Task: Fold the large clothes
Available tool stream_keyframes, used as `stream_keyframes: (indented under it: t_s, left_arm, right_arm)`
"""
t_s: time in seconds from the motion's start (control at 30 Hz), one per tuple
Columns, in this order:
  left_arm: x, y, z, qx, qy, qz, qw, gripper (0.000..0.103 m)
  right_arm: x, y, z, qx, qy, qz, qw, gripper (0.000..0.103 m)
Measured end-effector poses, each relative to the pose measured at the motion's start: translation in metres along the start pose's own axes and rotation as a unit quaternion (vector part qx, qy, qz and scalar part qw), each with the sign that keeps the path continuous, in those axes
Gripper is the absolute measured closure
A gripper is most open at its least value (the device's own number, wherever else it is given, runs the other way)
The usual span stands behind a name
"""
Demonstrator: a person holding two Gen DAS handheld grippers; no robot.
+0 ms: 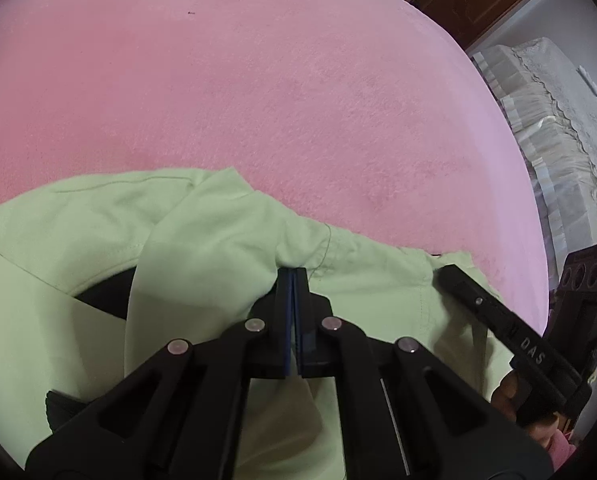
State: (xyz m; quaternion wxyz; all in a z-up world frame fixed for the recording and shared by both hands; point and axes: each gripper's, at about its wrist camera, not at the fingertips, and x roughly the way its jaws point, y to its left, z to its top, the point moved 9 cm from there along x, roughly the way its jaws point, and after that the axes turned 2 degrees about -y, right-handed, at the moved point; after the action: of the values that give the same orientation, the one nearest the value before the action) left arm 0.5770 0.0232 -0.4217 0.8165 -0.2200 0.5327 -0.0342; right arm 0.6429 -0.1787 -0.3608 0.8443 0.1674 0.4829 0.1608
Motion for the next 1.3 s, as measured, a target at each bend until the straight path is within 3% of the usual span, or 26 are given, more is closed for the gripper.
stream_keyframes:
  t_s: [0.23,0.27,0.43,0.5,0.6,0.7,0.83,1.13,1.3]
  left_arm:
    - [-0.014,0.011,0.002,-0.011,-0.011,0.0,0.9999,0.102]
    - [-0.017,0.014,0.002,-0.014,-0.011,-0.004,0.9998,0.102]
    - [-0.048,0.027,-0.002,0.014,-0.018,0.037,0.999,0.101]
    - [-0.061,0.037,-0.007,0.004,-0.021,0.035,0.9991,0.101]
    - [-0.083,0.051,-0.011,-0.004,-0.03,0.068,0.9972,0.101]
    - [-0.107,0.064,-0.019,-0.016,-0.043,0.089,0.995,0.101]
    - [-0.146,0.074,-0.044,-0.001,-0.025,0.099,0.9948,0.101]
    - [-0.281,0.092,-0.092,0.04,-0.048,0.123,0.9905,0.101]
    - [-0.33,0.087,-0.133,0.037,-0.029,0.118,0.9919,0.101]
  right_arm:
    - [-0.018,-0.041,0.007,0.023,-0.008,-0.058,0.998,0.102]
    - [-0.022,-0.049,0.007,0.022,-0.012,-0.084,0.996,0.102]
    - [-0.058,-0.085,0.003,0.051,-0.026,-0.142,0.988,0.102]
    - [-0.078,-0.094,-0.001,0.063,-0.037,-0.161,0.984,0.102]
    - [-0.112,-0.096,-0.013,0.057,-0.044,-0.188,0.98,0.102]
    - [-0.142,-0.088,-0.034,0.049,-0.042,-0.208,0.976,0.102]
    - [-0.181,-0.065,-0.067,0.036,-0.038,-0.238,0.97,0.102]
    - [-0.275,0.015,-0.146,0.09,-0.074,-0.23,0.966,0.102]
    - [-0.305,0.05,-0.192,0.106,-0.058,-0.225,0.967,0.101]
